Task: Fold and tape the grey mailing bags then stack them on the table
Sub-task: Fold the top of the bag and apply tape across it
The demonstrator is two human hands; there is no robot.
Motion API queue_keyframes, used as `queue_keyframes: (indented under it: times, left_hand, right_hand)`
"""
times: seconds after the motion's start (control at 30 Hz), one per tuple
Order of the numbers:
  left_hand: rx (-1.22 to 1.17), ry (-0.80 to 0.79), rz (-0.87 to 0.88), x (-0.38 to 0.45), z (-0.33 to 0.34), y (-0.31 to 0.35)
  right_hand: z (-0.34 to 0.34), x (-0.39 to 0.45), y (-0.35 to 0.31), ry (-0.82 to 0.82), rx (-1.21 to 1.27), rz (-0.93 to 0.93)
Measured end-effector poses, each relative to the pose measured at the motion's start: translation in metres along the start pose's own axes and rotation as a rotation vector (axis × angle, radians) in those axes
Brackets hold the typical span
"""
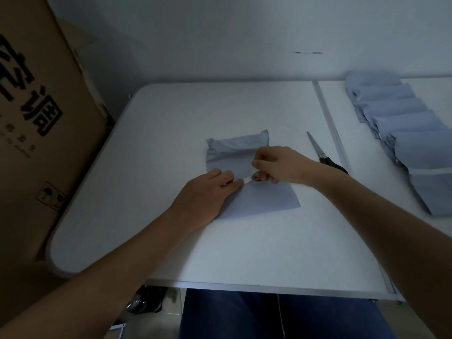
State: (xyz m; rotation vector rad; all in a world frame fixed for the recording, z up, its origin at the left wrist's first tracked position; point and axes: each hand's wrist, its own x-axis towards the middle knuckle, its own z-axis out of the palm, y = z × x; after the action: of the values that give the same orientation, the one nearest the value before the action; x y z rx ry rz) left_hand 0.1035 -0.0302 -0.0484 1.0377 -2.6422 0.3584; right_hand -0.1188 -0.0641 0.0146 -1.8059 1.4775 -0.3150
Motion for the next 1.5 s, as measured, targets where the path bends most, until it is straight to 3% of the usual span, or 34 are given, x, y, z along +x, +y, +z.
queue_keyframes:
  times: [0.13, 0.27, 0.47, 1.1, 1.5]
  left_hand:
    - [-0.036, -0.048, 0.012, 0.009, -0.004, -0.004]
    - [-0.173, -0.063, -0.069, 0.026, -0.002, 0.005]
    - [-0.137, 0.024, -0.133, 0.018, 0.007, 0.013]
    - [-0.105, 0.144, -0.116, 0.012, 0.011, 0.019]
    - [-0.082, 0.148, -0.099, 0.013, 0.011, 0.019]
  right_hand:
    - [0.002, 0.001, 0.009, 0.053, 0.244, 0.018]
    - [0.002, 0.004, 0.013, 0.045, 0.287, -0.017]
    - [0.0, 0.006, 0.017, 0.032, 0.319, -0.041]
    - [-0.022, -0.001, 0.007, 0.035, -0.236, -0.132]
    - [-0.024, -0.002, 0.009, 0.049, -0.401, -0.143]
